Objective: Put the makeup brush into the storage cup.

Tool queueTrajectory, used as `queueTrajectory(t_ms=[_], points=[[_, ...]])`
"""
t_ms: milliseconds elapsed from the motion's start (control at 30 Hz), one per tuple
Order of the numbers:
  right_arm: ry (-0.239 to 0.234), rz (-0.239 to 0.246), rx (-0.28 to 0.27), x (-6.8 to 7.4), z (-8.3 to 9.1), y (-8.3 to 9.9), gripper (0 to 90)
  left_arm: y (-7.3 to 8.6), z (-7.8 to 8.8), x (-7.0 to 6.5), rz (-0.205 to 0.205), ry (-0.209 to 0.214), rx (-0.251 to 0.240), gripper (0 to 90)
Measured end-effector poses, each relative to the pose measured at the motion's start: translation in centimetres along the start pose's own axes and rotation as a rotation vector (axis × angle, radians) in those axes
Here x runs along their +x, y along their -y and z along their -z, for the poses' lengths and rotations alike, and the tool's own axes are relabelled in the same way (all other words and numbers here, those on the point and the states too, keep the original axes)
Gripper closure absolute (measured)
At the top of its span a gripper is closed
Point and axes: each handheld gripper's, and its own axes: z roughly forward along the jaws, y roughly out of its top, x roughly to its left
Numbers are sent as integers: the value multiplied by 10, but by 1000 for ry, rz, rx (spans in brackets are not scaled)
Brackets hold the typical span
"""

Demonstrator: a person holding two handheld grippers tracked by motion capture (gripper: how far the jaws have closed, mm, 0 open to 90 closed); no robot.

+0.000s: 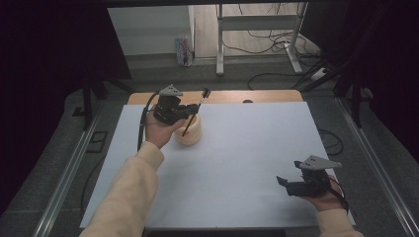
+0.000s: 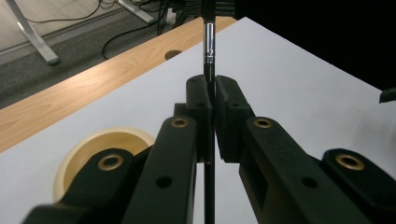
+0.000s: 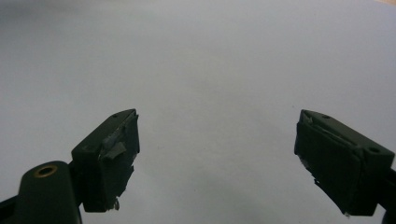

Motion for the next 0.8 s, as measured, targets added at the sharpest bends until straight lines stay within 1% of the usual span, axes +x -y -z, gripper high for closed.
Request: queueTrajectory(t_ms=[133, 233, 333, 467, 700, 800], points=[[0, 2, -1, -1, 0, 0, 143, 1, -3, 8, 13, 1, -5, 860], [1, 1, -1, -3, 1, 1, 143, 0, -2, 15, 27, 1, -21, 860], [2, 0, -5, -4, 2, 1, 143, -4, -1, 19, 33, -1, -37, 860], [3, -3, -5, -4, 2, 2, 143, -9, 2, 23, 51, -2, -65, 860], [7, -4, -2, -5, 2, 2, 143, -14, 4, 27, 60, -13, -72, 860], [9, -4, -1, -5, 2, 2, 143, -15, 3, 28, 53, -12, -71, 860]])
